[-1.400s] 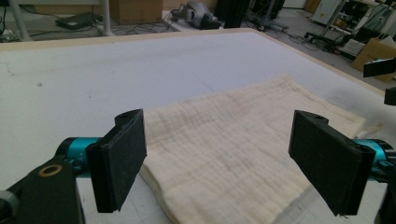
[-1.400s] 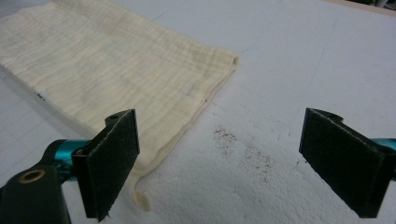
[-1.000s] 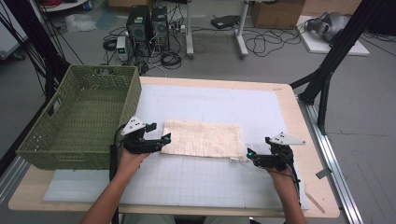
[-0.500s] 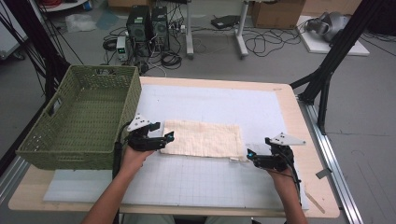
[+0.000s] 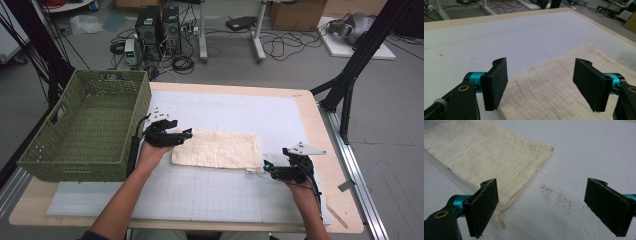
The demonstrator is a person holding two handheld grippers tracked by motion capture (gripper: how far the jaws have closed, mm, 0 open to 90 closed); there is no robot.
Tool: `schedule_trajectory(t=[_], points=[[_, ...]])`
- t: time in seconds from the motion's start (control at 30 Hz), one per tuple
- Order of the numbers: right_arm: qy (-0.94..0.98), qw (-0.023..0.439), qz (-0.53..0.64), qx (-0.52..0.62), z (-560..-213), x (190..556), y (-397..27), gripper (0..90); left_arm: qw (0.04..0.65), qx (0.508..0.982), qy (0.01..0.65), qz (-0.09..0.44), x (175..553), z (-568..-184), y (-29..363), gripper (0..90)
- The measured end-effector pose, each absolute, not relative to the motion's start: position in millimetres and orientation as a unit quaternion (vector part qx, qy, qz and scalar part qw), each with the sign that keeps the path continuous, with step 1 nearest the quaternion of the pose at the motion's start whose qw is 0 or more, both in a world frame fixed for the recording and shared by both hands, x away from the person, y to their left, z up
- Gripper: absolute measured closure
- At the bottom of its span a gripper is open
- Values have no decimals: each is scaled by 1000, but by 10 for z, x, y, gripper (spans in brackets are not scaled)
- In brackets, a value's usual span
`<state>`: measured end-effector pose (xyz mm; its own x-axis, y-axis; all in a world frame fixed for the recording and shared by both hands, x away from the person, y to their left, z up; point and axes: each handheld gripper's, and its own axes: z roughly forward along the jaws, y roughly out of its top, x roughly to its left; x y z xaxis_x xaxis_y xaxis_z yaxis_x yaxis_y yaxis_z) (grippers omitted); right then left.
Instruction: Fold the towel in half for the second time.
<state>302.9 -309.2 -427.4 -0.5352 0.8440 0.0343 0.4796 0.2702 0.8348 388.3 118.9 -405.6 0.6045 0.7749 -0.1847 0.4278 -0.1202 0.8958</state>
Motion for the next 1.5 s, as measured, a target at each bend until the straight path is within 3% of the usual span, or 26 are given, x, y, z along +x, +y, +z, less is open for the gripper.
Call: schedule_trajectory(t=[0.3,0.8,1.13,1.5], points=[[771,210,420,430,-4289,3038,-3073,115,480,730,456,170,4124,-4271,1254,376],[779,200,412,428,-4337,3066,-3033,115,413,765,454,192,4247,-4511,1194,511],[783,194,407,429,-4370,3089,-2993,115,403,786,425,200,4227,-4513,1137,806],[778,173,421,434,-4351,3229,-2921,115,412,780,430,192,4235,-4519,1155,842]])
